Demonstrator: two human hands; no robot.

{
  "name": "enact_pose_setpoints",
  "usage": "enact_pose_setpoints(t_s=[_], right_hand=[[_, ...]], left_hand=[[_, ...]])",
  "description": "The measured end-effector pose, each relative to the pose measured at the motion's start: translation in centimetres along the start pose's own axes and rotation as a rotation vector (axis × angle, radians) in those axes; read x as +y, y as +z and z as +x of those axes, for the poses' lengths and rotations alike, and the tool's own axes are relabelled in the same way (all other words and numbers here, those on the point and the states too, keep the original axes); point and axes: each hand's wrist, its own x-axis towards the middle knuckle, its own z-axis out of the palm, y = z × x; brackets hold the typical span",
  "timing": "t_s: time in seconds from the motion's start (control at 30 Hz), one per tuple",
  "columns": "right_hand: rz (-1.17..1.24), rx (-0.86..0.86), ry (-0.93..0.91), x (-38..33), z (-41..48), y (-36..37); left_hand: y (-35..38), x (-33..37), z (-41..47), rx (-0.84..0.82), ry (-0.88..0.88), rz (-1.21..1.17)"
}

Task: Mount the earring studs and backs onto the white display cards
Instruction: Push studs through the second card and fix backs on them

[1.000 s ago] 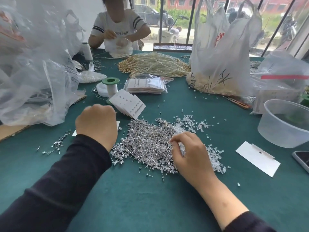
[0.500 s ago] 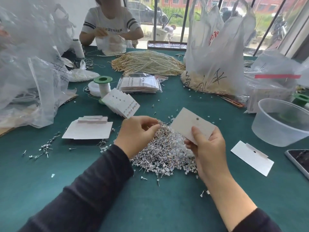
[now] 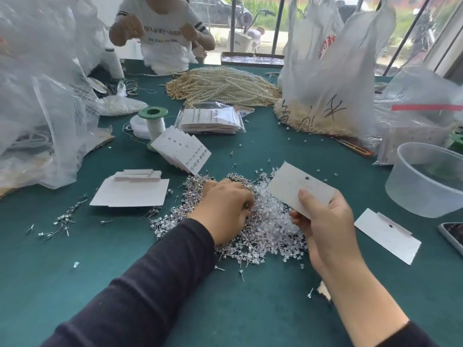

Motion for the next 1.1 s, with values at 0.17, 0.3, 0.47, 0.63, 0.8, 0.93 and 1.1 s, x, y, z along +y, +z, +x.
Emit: enact_pose_setpoints(t_s=[0.17, 0.3, 0.47, 0.63, 0.8, 0.93, 1.1], right_hand=[[-0.002, -0.053, 0.007, -0.1, -0.1, -0.2], [-0.006, -0.079, -0.012, -0.2, -0.2, -0.6], [-0.038, -0.104, -0.032, -0.3, 0.1, -0.5], [-0.158, -0.223, -0.086, -0.9, 1.7, 0.2], [-0.226, -0.179, -0.143, 0.4, 2.3, 1.3], [-0.249, -0.171, -0.234, 0.7, 2.1, 1.4], [-0.195, -0.299, -0.301, 0.2, 1.2, 1.6]], left_hand=[[-0.8, -0.4, 0.0, 0.133, -0.065, -0.207], [-1.7, -0.7, -0.1, 0.179, -0.197, -0.417], [-2.1, -0.5, 0.0, 0.12, -0.27, -0.594], [-2.4, -0.4, 0.4, 0.097, -0.331, -0.634], [-2.7, -0.6, 0.6, 0.084, -0.458, -0.855], [-2.6, -0.4, 0.0, 0.179, -0.402, -0.906], [-2.6, 0.7, 0.0, 0.261, -0.313, -0.894]])
